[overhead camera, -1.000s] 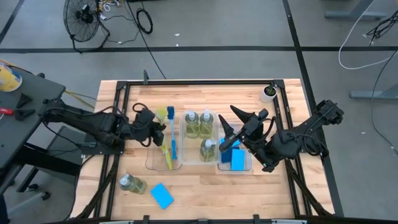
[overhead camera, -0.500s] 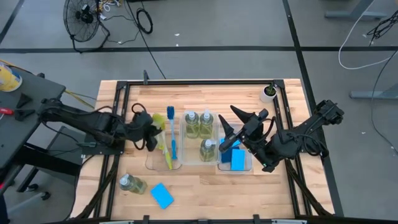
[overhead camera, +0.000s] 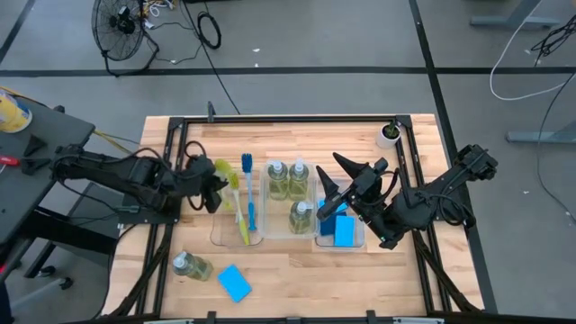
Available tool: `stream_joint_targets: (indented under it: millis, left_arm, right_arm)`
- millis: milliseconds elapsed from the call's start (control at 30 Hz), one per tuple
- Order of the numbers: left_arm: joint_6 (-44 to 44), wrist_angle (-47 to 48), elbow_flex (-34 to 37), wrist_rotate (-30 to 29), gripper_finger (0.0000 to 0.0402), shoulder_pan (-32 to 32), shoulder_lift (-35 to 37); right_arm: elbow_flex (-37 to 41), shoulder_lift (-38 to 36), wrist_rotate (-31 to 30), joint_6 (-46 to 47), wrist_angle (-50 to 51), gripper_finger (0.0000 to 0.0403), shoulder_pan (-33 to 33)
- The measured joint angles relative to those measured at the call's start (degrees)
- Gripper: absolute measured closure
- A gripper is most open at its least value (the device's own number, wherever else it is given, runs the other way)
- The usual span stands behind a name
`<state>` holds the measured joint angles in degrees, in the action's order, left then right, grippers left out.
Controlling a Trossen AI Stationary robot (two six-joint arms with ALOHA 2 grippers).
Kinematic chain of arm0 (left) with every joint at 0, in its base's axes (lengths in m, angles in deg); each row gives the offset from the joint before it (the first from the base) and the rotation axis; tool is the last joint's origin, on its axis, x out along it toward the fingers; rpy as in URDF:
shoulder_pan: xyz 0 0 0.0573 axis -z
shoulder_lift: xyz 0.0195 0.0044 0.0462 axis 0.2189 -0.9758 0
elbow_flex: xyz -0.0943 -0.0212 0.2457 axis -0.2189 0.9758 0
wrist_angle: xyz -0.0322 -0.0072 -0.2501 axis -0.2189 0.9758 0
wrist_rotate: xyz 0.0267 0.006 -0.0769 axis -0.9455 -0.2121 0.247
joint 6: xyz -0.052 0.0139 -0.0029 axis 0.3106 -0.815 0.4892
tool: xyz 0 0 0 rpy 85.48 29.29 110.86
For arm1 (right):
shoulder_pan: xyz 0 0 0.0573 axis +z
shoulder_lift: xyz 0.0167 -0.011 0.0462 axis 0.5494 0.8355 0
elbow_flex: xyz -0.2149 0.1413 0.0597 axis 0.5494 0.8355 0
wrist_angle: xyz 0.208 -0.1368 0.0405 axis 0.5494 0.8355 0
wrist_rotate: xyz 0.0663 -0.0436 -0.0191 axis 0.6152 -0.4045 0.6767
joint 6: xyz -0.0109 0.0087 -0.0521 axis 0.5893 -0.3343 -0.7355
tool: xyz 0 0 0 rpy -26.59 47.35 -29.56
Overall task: Pick & Place Kitchen Sink Supplies
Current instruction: Put the yellow dishwashing brush into the left transparent bin
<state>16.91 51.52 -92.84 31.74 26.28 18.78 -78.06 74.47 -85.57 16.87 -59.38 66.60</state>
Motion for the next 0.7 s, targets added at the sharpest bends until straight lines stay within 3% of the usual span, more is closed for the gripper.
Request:
stream_joint_targets:
  millis: [200,400,533,700]
  left_arm:
    - [1.0,0.3,0.0,5.9,0.0357,-0.9,0.0]
    - [2.0,-0.1,0.3,11.4,0.0334,-0.9,0.0]
    - [3.7,-1.9,4.9,15.9,0.0349,-1.0,0.3]
    - [6.2,-11.5,12.5,19.7,0.0355,-1.0,0.8]
  right_arm:
    - [0.0,0.0,0.0,1.0,-0.1,0.0172,0.0]
    - [0.0,0.0,0.0,1.7,-0.1,0.0172,0.0]
    - [0.0,0.0,0.0,1.5,-0.1,0.0172,0.0]
    - [0.0,0.0,-0.1,1.5,-0.1,0.0172,0.0]
